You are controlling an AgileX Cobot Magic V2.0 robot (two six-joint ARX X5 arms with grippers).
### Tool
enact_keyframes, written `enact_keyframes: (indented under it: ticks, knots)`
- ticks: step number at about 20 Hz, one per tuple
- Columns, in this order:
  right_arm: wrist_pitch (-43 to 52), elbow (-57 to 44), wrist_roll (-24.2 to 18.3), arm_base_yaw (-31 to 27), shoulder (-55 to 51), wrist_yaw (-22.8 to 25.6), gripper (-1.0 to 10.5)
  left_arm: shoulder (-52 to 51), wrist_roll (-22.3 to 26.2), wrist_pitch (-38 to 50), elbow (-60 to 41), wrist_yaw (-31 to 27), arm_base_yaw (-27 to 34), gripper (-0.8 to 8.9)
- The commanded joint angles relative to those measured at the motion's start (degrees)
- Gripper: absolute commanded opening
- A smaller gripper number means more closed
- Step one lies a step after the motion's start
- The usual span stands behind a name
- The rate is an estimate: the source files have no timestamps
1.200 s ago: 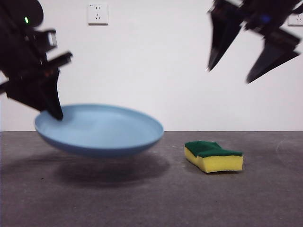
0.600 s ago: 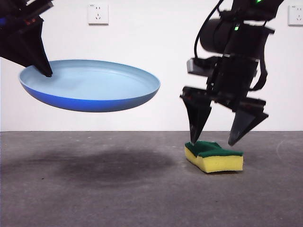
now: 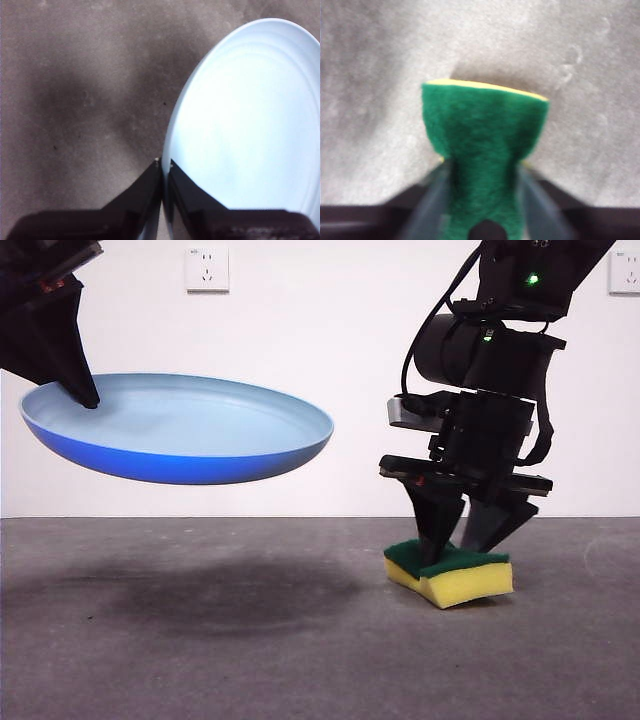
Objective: Pick up the plate,pick up the cloth,clean the plate with the cloth
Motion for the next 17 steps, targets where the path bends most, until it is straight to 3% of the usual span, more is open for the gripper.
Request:
enact_keyframes:
  ticks: [1, 4, 6, 11, 17]
  knots:
    - [-0.39, -0.07, -1.60, 0.07, 0.98, 0.50, -0.2, -0.17, 0.66, 0.26, 0.07, 0.44, -0.17, -0.08]
    - [-0.52, -0.07, -1.53, 0.04, 0.92, 0.24, -0.2, -0.15, 0.66, 0.33, 0.07, 0.15, -0.17, -0.07]
    - [-1.53, -0.07, -1.07, 0.28, -0.81, -0.04, -0.2, -0.15, 0.61, 0.85, 0.07, -3.56, -0.22, -0.07]
    - [-1.86, -0.07, 0.35, 3.48, -14.64, -0.20, -0.2, 2.03, -2.32, 5.53, 0.07, -6.88, -0.48, -0.08]
    - [0.33, -0.07, 1.79, 10.67, -24.57, -0.09, -0.2, 3.56, -7.17, 9.16, 0.07, -6.80, -7.43, -0.08]
